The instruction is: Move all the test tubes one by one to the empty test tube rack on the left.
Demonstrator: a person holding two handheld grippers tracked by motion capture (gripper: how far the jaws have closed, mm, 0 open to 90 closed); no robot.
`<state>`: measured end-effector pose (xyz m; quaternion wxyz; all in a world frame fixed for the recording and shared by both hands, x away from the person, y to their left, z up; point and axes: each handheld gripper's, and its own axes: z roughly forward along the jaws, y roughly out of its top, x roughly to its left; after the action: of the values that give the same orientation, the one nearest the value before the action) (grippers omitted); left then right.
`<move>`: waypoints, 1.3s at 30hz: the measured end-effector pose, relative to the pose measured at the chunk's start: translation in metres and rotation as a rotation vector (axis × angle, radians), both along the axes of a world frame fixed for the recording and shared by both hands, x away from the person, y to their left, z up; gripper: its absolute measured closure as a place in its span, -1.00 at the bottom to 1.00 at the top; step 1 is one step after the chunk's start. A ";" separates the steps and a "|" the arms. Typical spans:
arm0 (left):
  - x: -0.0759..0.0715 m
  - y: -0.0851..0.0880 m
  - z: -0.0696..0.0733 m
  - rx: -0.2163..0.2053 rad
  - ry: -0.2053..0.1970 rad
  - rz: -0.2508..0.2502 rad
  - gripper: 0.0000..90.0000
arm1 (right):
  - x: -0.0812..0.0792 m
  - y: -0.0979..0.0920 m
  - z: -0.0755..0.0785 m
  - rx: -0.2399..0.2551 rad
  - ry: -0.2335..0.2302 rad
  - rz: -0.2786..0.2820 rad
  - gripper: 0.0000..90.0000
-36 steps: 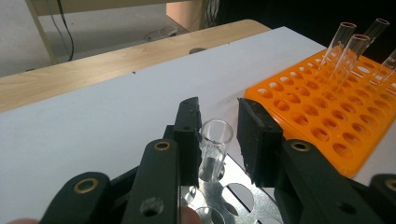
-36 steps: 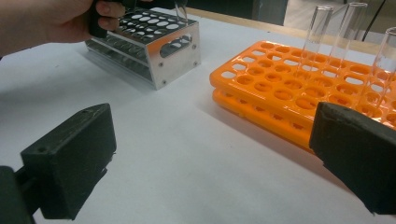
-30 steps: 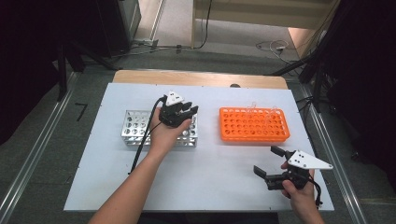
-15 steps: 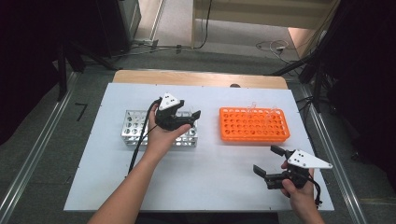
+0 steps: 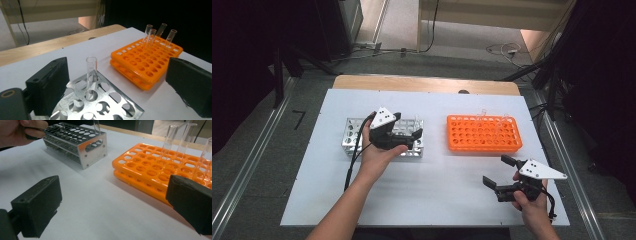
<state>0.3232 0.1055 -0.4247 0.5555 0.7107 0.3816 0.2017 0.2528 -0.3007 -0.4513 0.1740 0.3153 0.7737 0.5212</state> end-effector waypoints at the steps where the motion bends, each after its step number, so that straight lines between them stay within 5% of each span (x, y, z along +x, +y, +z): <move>1: -0.002 0.000 0.000 -0.001 0.001 -0.008 -0.95 | 0.000 0.000 0.000 -0.001 -0.001 0.000 -1.00; 24: -0.056 0.009 -0.009 -0.009 -0.022 -0.058 -1.00 | 0.017 0.000 0.008 0.013 -0.013 -0.046 -1.00; 39: -0.072 0.015 -0.014 -0.019 -0.035 -0.052 -1.00 | 0.063 -0.010 0.008 0.017 0.004 -0.126 -0.96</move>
<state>0.2509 0.1206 -0.4386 0.5740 0.7113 0.3551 0.1962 0.3160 -0.3111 -0.4429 0.2025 0.3659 0.7480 0.5153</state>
